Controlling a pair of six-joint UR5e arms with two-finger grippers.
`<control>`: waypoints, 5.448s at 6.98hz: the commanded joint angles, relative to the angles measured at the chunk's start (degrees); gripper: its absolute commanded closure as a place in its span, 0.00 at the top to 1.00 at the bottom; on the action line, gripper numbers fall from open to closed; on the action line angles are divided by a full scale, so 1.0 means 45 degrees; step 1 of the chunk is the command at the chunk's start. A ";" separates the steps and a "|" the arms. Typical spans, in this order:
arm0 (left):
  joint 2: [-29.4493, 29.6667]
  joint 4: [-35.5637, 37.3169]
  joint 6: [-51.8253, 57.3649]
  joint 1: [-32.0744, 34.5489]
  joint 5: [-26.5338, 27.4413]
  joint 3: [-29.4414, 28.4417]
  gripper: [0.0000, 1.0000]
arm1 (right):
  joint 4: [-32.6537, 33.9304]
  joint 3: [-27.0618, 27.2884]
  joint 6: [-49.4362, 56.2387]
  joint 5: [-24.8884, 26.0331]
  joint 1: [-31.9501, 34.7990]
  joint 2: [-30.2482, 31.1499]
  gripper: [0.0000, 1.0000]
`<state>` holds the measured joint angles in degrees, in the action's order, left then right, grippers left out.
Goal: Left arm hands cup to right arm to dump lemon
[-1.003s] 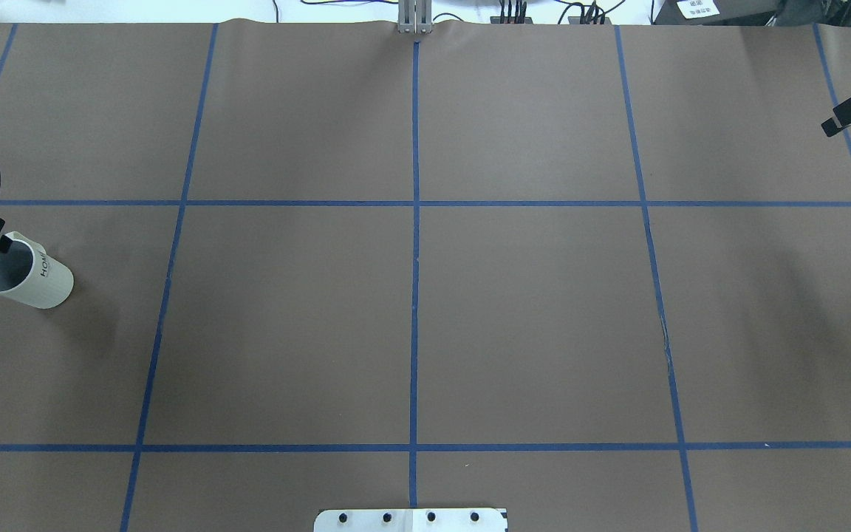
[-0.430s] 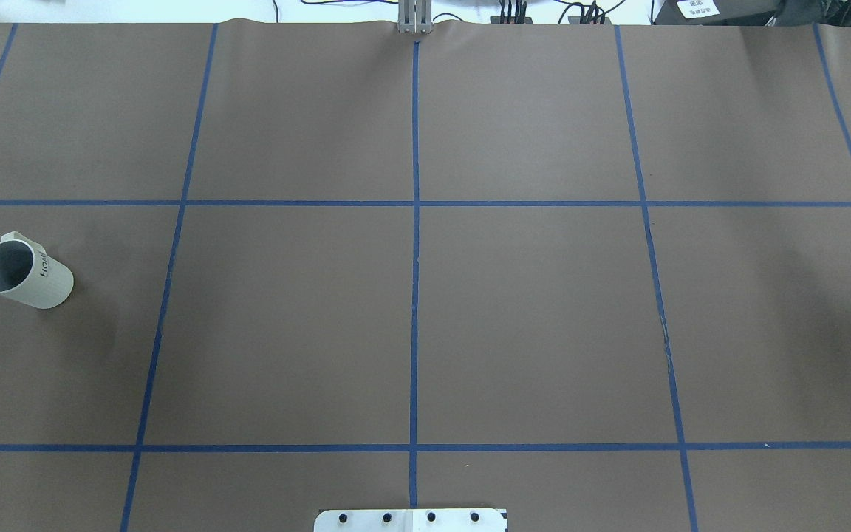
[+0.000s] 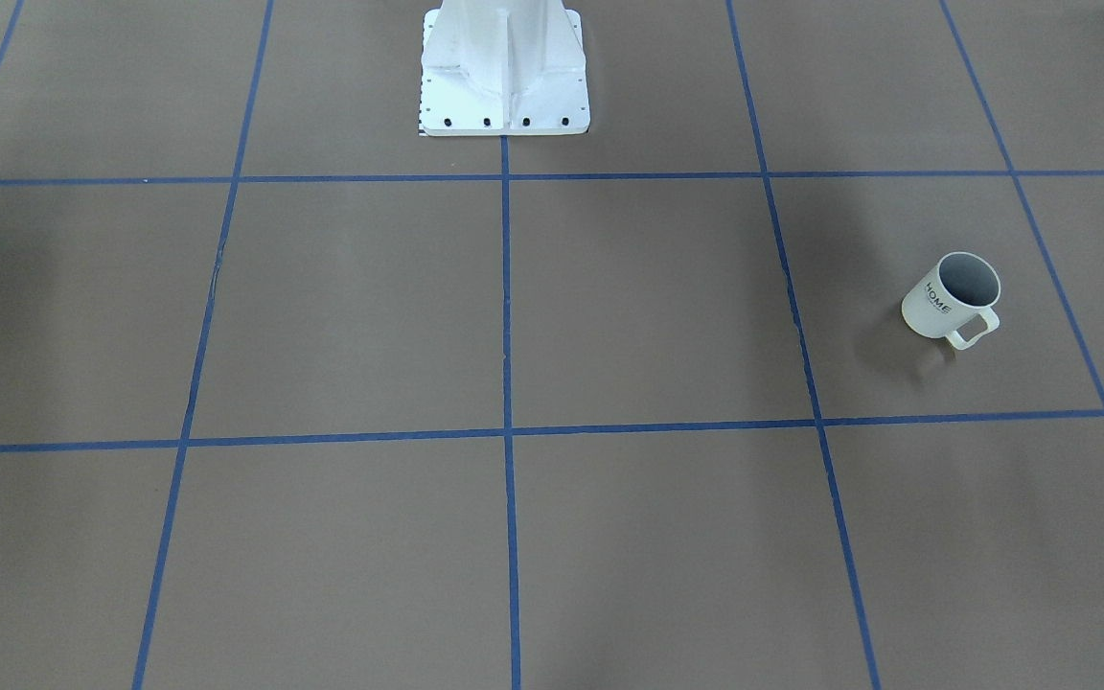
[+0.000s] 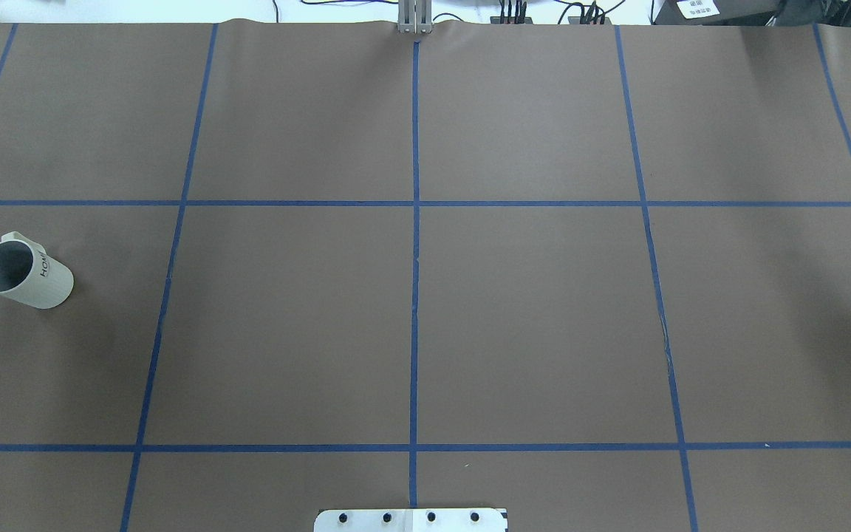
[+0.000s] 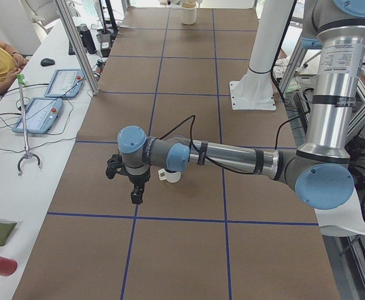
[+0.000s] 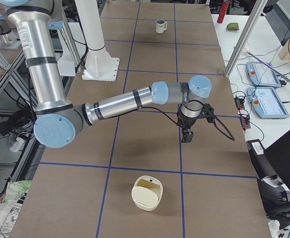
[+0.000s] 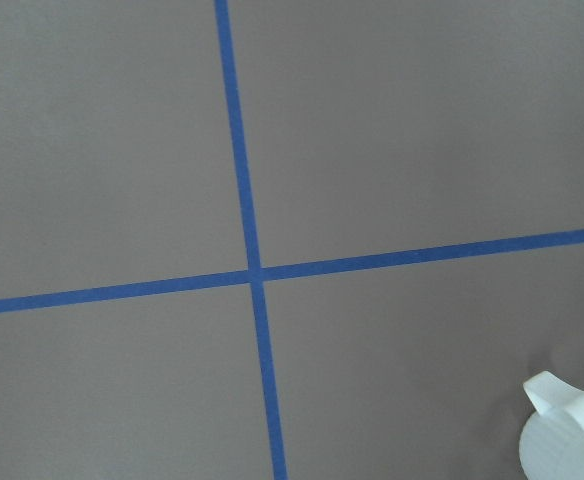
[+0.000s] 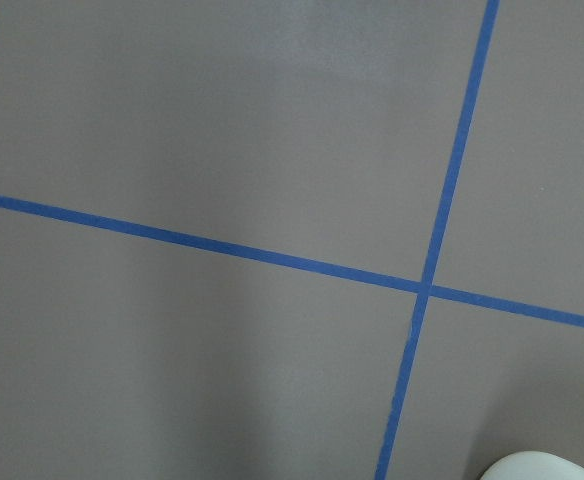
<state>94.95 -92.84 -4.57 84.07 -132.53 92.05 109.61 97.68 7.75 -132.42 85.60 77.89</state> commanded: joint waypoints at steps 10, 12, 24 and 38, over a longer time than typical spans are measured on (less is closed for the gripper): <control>-0.0024 0.0008 0.0059 0.0106 0.0036 -0.0261 1.00 | -0.3049 0.0051 -0.0297 -0.0593 0.0489 0.2942 1.00; -0.0064 -0.0051 0.0060 0.0107 -0.0040 -0.0260 1.00 | -0.3049 -0.0143 -0.0316 -0.0650 0.0510 0.2866 1.00; -0.1685 0.0085 -0.0097 0.0146 -0.0021 0.1167 1.00 | -0.3301 -0.0378 -0.0103 -0.0651 0.0607 0.2868 1.00; -0.0924 0.1706 0.0098 0.0165 -0.0340 0.1010 1.00 | -0.3654 -0.0534 -0.0258 -0.0358 0.0588 0.3296 1.00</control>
<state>90.65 -84.99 -4.36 84.76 -136.06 96.51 93.17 95.29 6.60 -134.08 88.26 92.88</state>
